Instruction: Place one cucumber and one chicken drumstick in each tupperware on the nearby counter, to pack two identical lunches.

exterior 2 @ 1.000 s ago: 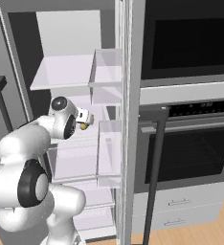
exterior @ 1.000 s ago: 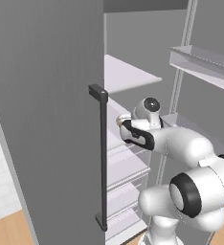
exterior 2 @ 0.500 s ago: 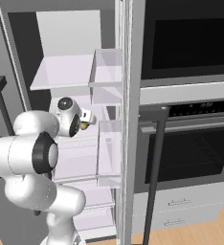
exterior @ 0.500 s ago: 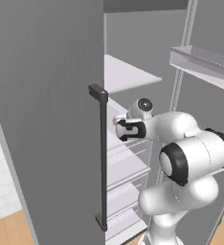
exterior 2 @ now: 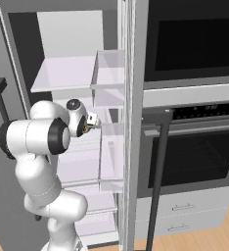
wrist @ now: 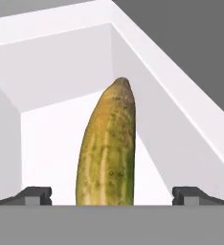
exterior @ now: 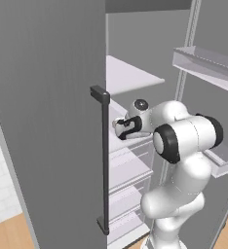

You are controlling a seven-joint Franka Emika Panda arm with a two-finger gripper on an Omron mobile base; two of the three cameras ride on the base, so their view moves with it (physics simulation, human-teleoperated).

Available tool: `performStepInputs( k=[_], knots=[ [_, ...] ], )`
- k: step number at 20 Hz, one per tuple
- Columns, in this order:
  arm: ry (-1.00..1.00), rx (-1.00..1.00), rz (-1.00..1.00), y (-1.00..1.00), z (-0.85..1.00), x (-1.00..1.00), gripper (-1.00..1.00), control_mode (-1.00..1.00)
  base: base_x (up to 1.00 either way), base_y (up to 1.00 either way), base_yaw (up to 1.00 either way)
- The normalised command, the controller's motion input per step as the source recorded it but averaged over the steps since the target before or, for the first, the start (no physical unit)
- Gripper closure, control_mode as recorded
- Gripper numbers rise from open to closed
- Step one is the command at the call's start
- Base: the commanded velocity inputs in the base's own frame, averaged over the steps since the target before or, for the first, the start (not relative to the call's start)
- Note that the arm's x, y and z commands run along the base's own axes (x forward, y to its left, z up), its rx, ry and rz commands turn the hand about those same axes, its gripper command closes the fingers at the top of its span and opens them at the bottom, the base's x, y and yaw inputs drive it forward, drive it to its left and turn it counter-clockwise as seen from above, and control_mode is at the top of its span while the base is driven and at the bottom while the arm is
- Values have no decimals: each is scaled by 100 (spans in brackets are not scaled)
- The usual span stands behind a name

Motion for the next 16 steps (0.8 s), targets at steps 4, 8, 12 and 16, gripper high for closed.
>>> performStepInputs(
  k=[4, 8, 12, 16],
  knots=[
    [5, 0, 0, 0, -24, 30, -100, -100, 0, 0, 0],
    [6, 0, 0, 0, -24, 22, -100, -100, 0, 0, 0],
    [0, 0, 0, 0, -28, 2, -100, -100, 0, 0, 0],
    [0, 0, 0, 0, -43, -5, 100, -100, 0, 0, 0]
  ],
)
